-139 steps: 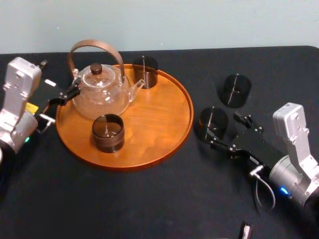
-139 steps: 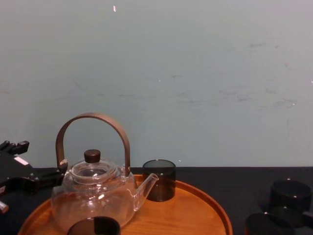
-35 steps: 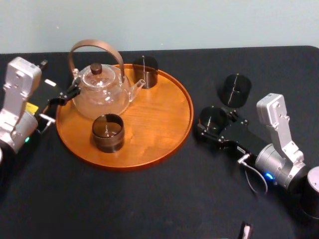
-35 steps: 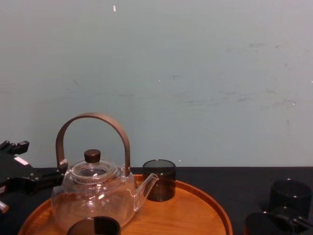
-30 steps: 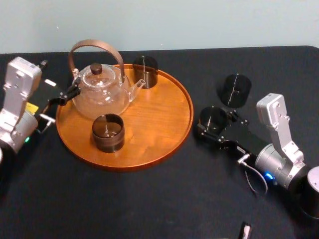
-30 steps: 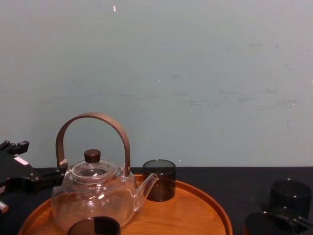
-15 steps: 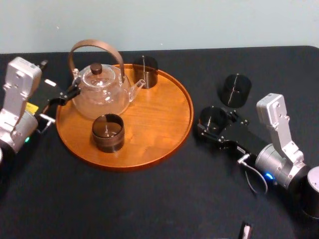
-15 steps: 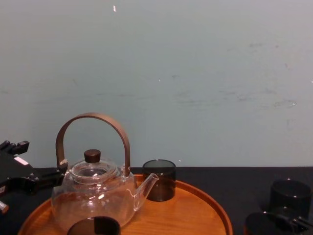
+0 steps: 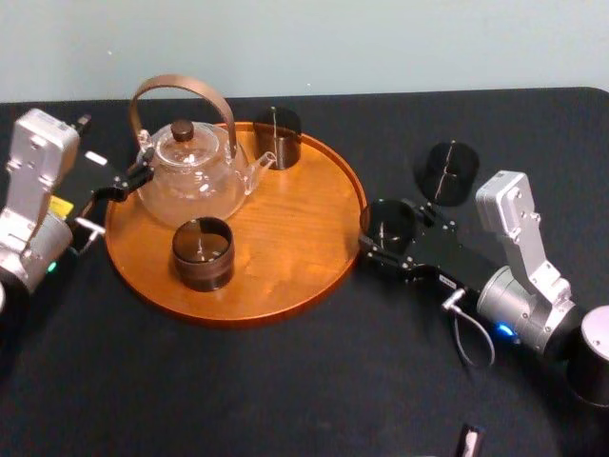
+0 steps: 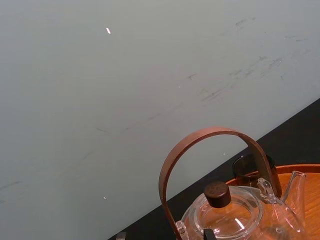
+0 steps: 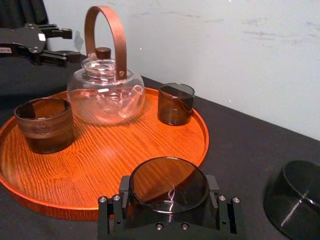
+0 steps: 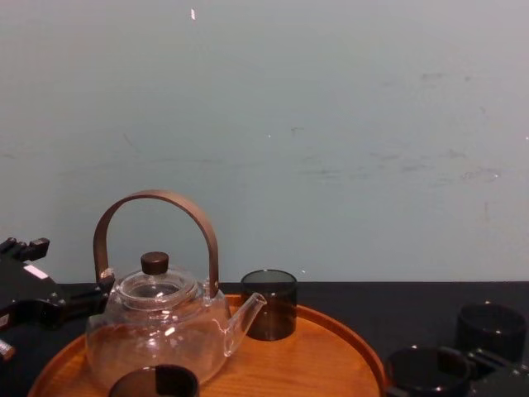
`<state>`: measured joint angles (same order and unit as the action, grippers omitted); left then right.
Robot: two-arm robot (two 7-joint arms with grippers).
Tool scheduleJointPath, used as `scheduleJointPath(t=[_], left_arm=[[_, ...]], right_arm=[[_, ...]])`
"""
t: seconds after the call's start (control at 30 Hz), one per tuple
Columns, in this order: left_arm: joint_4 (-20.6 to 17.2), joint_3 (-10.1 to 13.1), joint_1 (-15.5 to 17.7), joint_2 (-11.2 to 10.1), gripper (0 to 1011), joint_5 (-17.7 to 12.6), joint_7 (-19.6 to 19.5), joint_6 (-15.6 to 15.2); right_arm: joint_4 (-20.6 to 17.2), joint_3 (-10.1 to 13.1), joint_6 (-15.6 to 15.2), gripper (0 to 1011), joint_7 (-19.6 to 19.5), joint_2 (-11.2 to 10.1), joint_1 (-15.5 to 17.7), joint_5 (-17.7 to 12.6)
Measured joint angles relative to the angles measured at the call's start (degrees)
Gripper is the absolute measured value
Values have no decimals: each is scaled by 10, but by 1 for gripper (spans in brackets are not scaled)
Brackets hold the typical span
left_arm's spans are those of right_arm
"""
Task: Pick up the glass from the table and place it on the tray.
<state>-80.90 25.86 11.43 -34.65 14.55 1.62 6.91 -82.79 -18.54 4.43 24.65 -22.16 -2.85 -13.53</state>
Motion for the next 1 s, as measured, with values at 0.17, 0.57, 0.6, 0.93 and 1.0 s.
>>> scheduleJointPath(t=[0.17,0.57,0.6,0.93,1.0], left_arm=[[0,0,0,0,1001,0,0,0],[0,0,0,0,1002,0,0,0],[0,0,0,0,1002,0,0,0],[0,0,0,0,1001,0,0,0],[0,0,0,0,1001,0,0,0]], right_arm=[[-14,-8,-8,904,0,-3,-3,3],[-21,-38,-17,904,12,2,-30,12],[-21,-39,-17,904,12,3,-31,12],[-15,-54,-21,904,15,6,-45,15],[-13,-60,-22,904,18,8,-53,18]])
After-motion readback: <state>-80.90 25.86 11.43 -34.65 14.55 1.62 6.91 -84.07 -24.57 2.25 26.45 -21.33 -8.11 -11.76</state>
